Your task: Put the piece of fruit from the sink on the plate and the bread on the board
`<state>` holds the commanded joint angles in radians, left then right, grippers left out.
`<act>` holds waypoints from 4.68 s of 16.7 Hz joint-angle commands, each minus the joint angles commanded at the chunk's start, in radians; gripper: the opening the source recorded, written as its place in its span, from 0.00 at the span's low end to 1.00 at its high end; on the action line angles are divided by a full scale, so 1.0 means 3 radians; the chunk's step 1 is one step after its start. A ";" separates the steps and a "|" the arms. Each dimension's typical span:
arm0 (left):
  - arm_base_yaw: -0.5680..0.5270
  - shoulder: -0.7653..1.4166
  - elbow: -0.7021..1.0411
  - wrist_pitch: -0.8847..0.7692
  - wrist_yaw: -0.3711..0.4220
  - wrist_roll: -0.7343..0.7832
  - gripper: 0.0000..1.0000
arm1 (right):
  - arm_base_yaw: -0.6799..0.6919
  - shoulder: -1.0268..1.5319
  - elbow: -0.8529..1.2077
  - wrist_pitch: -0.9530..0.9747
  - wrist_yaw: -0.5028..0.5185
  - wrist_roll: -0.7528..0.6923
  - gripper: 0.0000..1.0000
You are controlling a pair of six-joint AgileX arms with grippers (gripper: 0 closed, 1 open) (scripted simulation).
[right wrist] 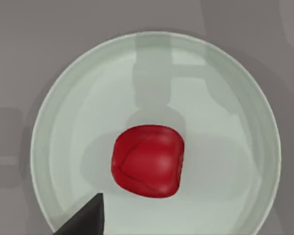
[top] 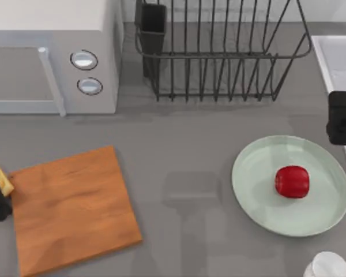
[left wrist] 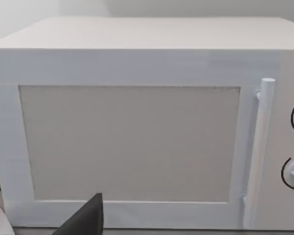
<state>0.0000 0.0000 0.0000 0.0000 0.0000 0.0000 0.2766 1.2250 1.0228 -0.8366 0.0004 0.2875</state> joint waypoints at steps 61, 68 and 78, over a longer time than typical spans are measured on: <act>0.2826 0.7123 0.2960 -0.2995 0.4276 0.7282 1.00 | -0.0922 -0.4083 -0.3409 0.2789 -0.0001 -0.0958 1.00; 0.2628 0.6898 0.2816 -0.2472 0.4383 0.6570 1.00 | -0.0922 -0.4083 -0.3409 0.2789 -0.0001 -0.0958 1.00; 0.2166 0.6693 0.2331 -0.0517 0.4453 0.4847 1.00 | -0.0922 -0.4083 -0.3409 0.2789 -0.0001 -0.0958 1.00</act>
<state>0.6497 2.0080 0.6993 -0.1551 1.3360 1.4541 0.0000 0.0000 0.0000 0.0000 0.0000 0.0000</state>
